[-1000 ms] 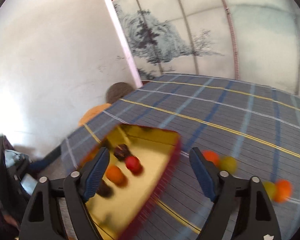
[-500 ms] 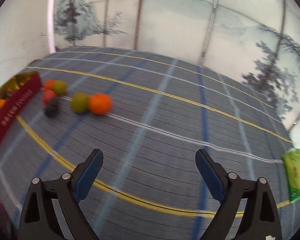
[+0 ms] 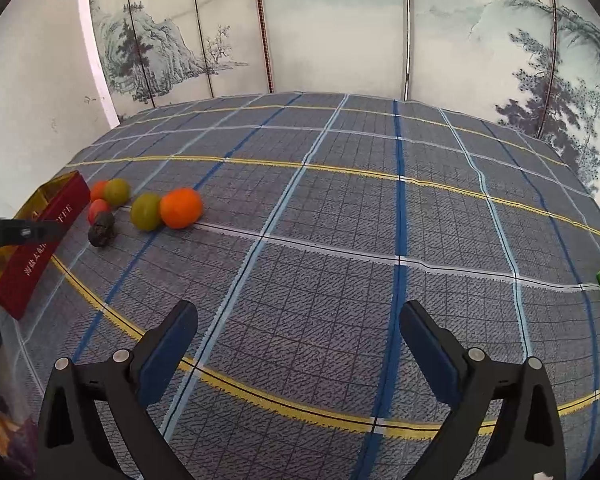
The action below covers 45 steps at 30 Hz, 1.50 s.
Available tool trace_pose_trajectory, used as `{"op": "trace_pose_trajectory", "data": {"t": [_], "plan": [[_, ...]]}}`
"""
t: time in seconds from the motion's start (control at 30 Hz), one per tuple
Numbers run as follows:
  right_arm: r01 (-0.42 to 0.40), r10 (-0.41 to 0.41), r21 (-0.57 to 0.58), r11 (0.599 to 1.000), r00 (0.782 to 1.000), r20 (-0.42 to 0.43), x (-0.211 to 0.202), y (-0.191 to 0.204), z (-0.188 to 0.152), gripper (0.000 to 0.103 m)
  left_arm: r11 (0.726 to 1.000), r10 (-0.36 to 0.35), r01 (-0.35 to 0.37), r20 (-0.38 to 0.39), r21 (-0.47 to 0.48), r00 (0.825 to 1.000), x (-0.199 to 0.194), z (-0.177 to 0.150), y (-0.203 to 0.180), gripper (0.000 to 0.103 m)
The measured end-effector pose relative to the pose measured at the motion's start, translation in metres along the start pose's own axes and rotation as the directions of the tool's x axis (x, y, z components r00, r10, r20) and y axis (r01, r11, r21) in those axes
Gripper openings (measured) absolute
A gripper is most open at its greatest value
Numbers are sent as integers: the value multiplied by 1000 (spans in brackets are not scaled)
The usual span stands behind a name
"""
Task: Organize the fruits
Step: 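Grasp another dark brown fruit from the pile with the left gripper, then carry the dark brown fruit into the tray with the left gripper while the right gripper grasps a red tomato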
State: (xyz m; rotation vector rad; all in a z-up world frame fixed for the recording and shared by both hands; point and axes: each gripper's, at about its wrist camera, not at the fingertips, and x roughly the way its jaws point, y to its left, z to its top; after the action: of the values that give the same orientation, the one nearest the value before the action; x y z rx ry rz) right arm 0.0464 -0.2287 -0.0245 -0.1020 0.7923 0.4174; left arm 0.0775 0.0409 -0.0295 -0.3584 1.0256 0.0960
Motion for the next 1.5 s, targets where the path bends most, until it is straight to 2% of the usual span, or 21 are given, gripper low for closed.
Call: {"op": "trace_pose_trajectory", "data": {"t": [0.1, 0.3, 0.37, 0.43, 0.47, 0.6, 0.8, 0.9, 0.93, 0.97, 1.03, 1.07, 1.17, 1.23, 1.33, 1.5], "plan": [[-21, 21, 2, 1000, 1000, 9, -2, 0, 0, 101, 999, 14, -14, -1, -32, 1000, 11, 7, -1, 77], [-51, 51, 1, 999, 998, 21, -4, -1, 0, 102, 999, 32, -32, -18, -35, 999, 31, 12, -10, 76], [-60, 60, 5, 998, 998, 22, -4, -2, 0, 102, 999, 39, -40, -30, -37, 999, 38, 12, -11, 66], [-67, 67, 11, 998, 998, 23, -4, -3, 0, 102, 997, 71, -71, -2, -8, 997, 38, 9, -15, 42], [-68, 68, 15, 998, 997, 23, -4, -4, 0, 102, 999, 47, -47, -1, -1, 999, 37, 8, -15, 39], [-75, 75, 10, 997, 997, 28, -5, -4, 0, 102, 999, 41, -41, -2, 7, 999, 23, -7, -12, 39], [-223, 223, -57, 973, 975, -1, 8, 9, 18, 102, 999, -4, 4, -2, 34, 1000, -18, -34, 1, 39], [-296, 297, -133, 946, 955, -10, 14, 25, 37, 101, 999, -2, 1, 9, 53, 1000, -38, -43, 6, 39], [-339, 342, -159, 927, 940, -8, 14, 33, 43, 99, 998, -2, 2, 12, 55, 1000, -43, -46, 8, 39], [-409, 417, -204, 890, 909, -1, 10, 45, 51, 98, 998, -7, 6, 16, 55, 1000, -49, -48, 10, 39], [-466, 486, -284, 838, 874, 1, 4, 68, 60, 97, 998, -12, 11, 26, 54, 1000, -61, -53, 15, 39], [-480, 503, -329, 813, 864, -19, 7, 85, 66, 96, 998, -12, 10, 32, 55, 999, -66, -55, 17, 40], [-477, 482, -395, 785, 871, -94, 30, 130, 83, 82, 998, -18, 15, 49, 55, 999, -82, -58, 22, 40], [-462, 447, -410, 787, 884, -137, 50, 152, 90, 76, 998, -8, 4, 71, 61, 997, -94, -59, 27, 40], [-435, 395, -406, 804, 900, -182, 78, 177, 92, 68, 997, 2, -10, 111, 71, 994, -111, -60, 36, 40], [-379, 310, -378, 845, 922, -232, 114, 192, 88, 63, 998, 16, -26, 151, 65, 988, -129, -62, 55, 40]]}}
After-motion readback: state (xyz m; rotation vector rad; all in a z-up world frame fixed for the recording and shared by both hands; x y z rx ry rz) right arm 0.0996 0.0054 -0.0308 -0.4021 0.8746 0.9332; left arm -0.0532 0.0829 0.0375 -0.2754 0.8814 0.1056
